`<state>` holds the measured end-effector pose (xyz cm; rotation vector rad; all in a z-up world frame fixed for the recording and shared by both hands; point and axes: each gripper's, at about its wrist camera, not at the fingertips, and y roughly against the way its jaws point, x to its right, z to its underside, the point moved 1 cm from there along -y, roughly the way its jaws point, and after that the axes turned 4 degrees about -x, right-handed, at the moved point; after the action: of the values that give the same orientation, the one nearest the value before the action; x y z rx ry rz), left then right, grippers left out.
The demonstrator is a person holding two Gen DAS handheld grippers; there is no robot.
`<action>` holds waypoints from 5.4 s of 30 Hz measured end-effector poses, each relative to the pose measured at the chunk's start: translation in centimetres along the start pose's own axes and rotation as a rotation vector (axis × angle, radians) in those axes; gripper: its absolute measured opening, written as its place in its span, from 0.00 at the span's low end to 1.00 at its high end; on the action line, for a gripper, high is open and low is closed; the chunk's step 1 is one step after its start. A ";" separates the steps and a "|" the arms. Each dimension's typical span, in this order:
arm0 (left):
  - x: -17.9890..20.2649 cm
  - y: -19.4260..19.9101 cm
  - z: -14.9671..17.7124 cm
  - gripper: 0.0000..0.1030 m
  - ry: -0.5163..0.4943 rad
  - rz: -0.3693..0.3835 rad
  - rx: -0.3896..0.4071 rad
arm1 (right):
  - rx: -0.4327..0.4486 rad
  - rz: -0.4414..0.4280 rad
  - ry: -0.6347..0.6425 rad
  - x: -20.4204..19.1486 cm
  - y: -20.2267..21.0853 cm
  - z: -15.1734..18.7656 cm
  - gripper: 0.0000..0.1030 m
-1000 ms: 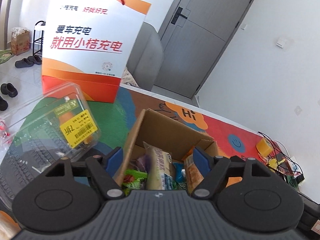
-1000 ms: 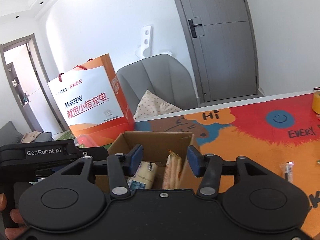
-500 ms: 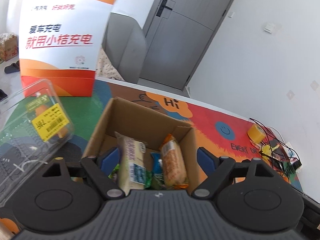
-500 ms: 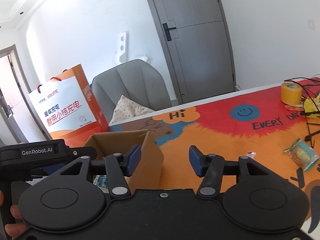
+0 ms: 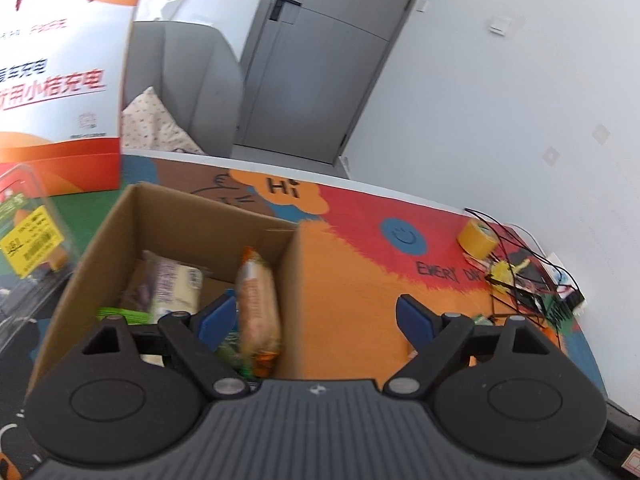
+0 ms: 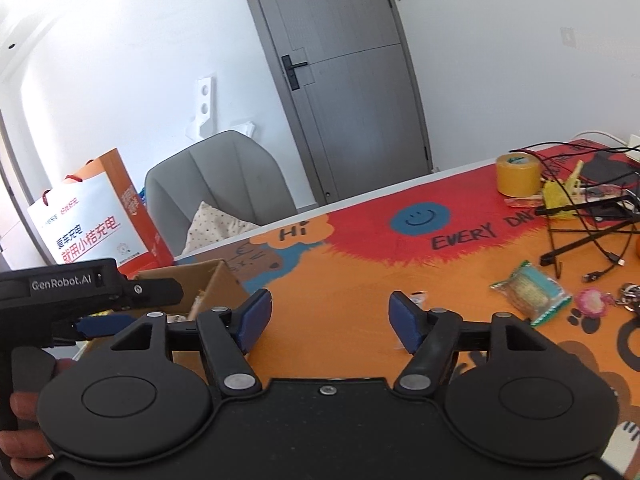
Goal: Organize snacks
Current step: 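Move both tools back over the wrapped bar and green-striped biscuit pack, then grasp the wrapped bar with the left tool while the right tool grasps the biscuit pack, then carry the wrapped bar and biscuit pack over the cardboard box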
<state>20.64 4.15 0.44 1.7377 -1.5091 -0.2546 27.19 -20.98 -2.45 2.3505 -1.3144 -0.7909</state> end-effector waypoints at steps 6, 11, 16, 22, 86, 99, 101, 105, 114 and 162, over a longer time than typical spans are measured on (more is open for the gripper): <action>2.5 -1.1 0.7 0.84 -0.035 0.023 -0.027 | 0.009 0.043 -0.046 3.1 1.1 0.3 0.69; 4.2 -2.1 1.1 0.84 -0.070 0.040 -0.058 | 0.014 0.075 -0.070 5.1 1.6 0.6 0.69; 5.5 -3.0 1.1 0.84 -0.090 0.042 -0.061 | 0.016 0.109 -0.099 7.3 2.0 1.0 0.69; 7.4 -4.6 1.4 0.84 -0.114 0.050 -0.083 | 0.019 0.150 -0.143 10.2 2.3 1.4 0.69; 8.7 -14.5 3.3 0.17 -0.098 -0.042 -0.146 | -0.134 0.156 0.019 12.9 -9.3 0.8 0.47; 7.8 -10.8 3.2 0.17 -0.098 -0.016 -0.103 | -0.095 0.138 -0.011 10.5 -6.1 1.1 0.47; 7.7 -10.0 3.1 0.17 -0.098 -0.009 -0.095 | -0.084 0.129 -0.014 10.0 -5.6 0.9 0.47; 7.4 -8.4 2.7 0.17 -0.102 -0.001 -0.072 | -0.056 0.101 -0.009 8.8 -4.6 0.4 0.47; 5.3 -4.7 1.5 0.17 -0.099 -0.008 -0.023 | -0.015 0.031 0.002 5.5 -3.4 -0.3 0.47; -10.7 1.8 -2.7 0.26 0.125 -0.136 0.079 | -0.026 -0.183 0.198 -11.6 -6.1 -2.1 0.47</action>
<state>18.15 15.05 -0.25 1.8859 -1.3293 -0.1541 27.71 -7.88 -0.55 2.4800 -1.0147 -0.6021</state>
